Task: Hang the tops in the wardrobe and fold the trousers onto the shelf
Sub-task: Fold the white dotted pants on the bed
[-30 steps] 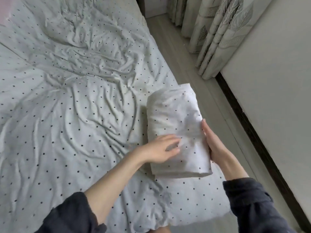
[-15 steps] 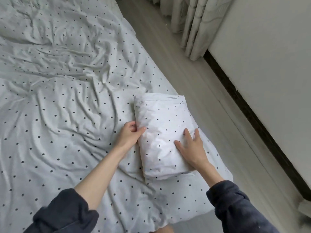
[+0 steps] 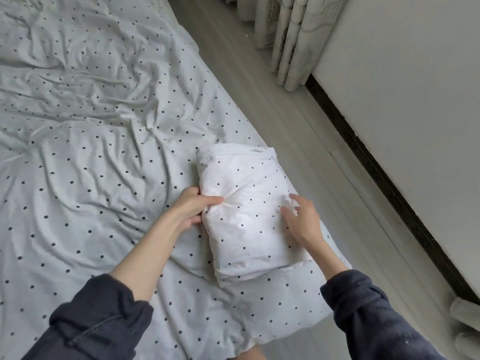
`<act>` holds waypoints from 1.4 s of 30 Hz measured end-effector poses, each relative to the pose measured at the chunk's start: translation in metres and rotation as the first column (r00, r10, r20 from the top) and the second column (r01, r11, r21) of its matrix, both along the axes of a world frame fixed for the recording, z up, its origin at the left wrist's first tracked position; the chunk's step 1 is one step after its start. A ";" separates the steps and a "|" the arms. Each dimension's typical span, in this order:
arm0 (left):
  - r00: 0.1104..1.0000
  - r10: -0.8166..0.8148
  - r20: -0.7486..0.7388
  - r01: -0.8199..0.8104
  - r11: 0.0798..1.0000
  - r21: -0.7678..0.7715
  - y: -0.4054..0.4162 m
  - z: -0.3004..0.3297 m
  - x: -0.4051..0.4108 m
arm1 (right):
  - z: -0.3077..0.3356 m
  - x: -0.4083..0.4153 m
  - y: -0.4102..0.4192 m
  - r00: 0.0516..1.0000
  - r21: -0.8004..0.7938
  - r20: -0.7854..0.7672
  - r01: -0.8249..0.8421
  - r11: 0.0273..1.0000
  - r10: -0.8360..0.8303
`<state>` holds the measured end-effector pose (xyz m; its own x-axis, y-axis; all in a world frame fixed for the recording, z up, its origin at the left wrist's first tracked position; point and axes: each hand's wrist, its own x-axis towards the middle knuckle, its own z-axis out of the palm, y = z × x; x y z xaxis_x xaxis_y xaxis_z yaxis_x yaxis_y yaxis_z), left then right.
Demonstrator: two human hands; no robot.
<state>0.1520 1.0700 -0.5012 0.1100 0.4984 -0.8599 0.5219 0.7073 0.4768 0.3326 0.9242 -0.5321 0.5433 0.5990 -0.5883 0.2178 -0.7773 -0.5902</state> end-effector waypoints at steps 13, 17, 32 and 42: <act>0.997 0.052 0.048 -0.053 0.998 0.027 -0.003 0.004 -0.072 | 0.005 0.012 0.045 0.807 -0.260 -0.552 0.071 0.963 -0.209; 0.986 0.080 0.148 -0.078 0.997 -0.018 -0.006 0.026 -0.086 | 0.033 0.016 0.030 0.755 -0.239 -0.617 0.087 0.967 -0.221; 0.692 -0.516 0.505 0.519 0.842 0.149 -0.071 0.183 -0.038 | 0.235 -0.047 -0.183 0.714 0.072 -0.460 0.622 0.780 -0.527; 0.110 -0.778 0.618 0.864 0.383 0.328 -0.270 0.280 0.019 | 0.336 -0.179 -0.439 0.368 0.254 -0.409 0.925 0.284 -0.835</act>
